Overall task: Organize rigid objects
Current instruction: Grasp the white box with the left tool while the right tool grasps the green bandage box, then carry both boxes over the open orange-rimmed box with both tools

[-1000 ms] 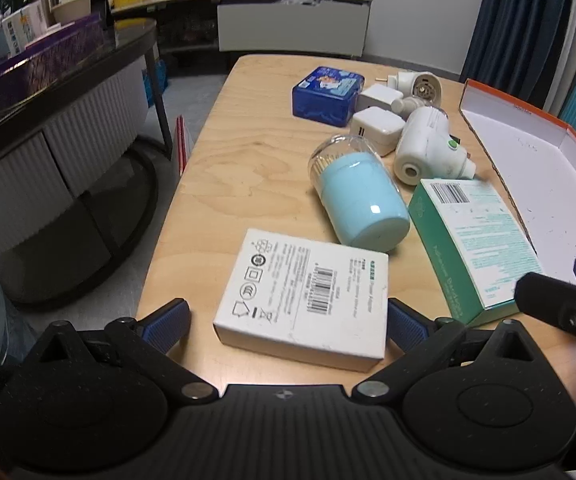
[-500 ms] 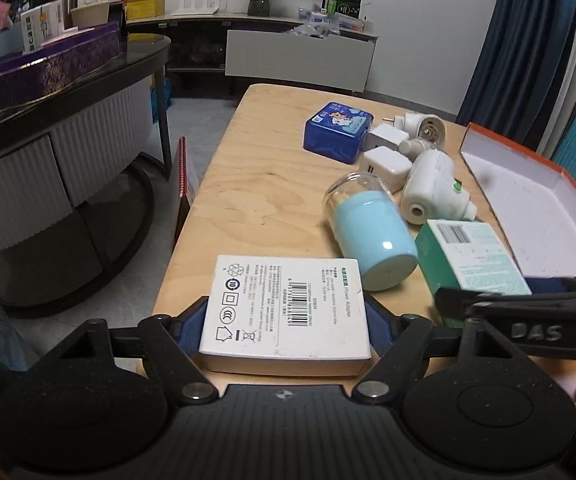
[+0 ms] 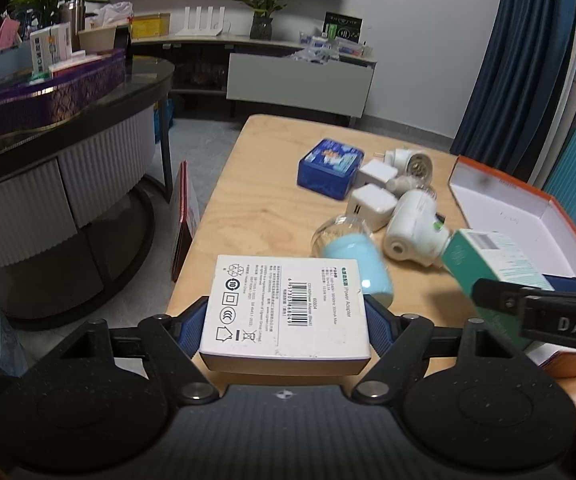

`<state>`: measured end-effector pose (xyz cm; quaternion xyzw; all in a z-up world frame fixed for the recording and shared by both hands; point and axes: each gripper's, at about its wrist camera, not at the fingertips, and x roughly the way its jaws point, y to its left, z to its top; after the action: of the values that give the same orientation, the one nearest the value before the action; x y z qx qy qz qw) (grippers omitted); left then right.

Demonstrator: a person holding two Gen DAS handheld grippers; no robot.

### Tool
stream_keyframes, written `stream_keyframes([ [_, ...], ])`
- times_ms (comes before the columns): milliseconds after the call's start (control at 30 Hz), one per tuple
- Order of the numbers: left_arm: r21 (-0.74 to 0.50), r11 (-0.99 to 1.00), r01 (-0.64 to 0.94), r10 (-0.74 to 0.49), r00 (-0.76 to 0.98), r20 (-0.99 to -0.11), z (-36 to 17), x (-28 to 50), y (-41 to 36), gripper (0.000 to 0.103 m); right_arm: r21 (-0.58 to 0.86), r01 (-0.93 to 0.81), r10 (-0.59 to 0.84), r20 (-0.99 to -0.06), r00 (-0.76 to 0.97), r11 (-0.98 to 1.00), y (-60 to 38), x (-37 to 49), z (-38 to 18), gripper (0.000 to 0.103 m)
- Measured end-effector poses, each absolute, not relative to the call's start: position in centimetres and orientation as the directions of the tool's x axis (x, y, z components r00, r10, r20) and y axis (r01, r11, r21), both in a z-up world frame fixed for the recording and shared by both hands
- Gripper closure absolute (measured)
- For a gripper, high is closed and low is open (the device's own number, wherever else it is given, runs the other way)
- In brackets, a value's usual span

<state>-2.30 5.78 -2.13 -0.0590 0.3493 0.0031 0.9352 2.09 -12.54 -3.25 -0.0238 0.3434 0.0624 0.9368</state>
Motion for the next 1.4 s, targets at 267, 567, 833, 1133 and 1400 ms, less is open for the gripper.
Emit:
stream_keyframes([
  [267,-0.122,0.993,0.003,-0.079,0.778,-0.623,-0.2,-2.0,3.3,0.024,0.046,-0.043,0.062,-0.597,0.800,0.998,-16.6,1.1,-0.6,0.019],
  [567,-0.147,0.982,0.116,-0.183,0.761,-0.623,0.9,-0.1,-1.2,0.024,0.080,0.095,-0.033,-0.570,0.821,0.992,-21.9,1.2,0.7,0.019],
  [833,-0.145,0.967,0.211,-0.255,0.739,-0.624,1.3,3.6,-6.5,0.024,0.079,0.185,-0.110,-0.562,0.820,0.980,-25.7,1.3,1.1,0.019],
  [1133,-0.118,0.947,0.300,-0.305,0.716,-0.628,1.6,6.8,-11.4,0.024,0.086,0.224,-0.138,-0.565,0.813,0.971,-28.7,2.5,1.3,0.019],
  [1400,-0.109,0.948,0.299,-0.297,0.709,-0.640,1.4,9.1,-13.2,0.024,0.074,0.223,-0.144,-0.564,0.813,0.972,-30.3,4.3,1.5,0.019],
])
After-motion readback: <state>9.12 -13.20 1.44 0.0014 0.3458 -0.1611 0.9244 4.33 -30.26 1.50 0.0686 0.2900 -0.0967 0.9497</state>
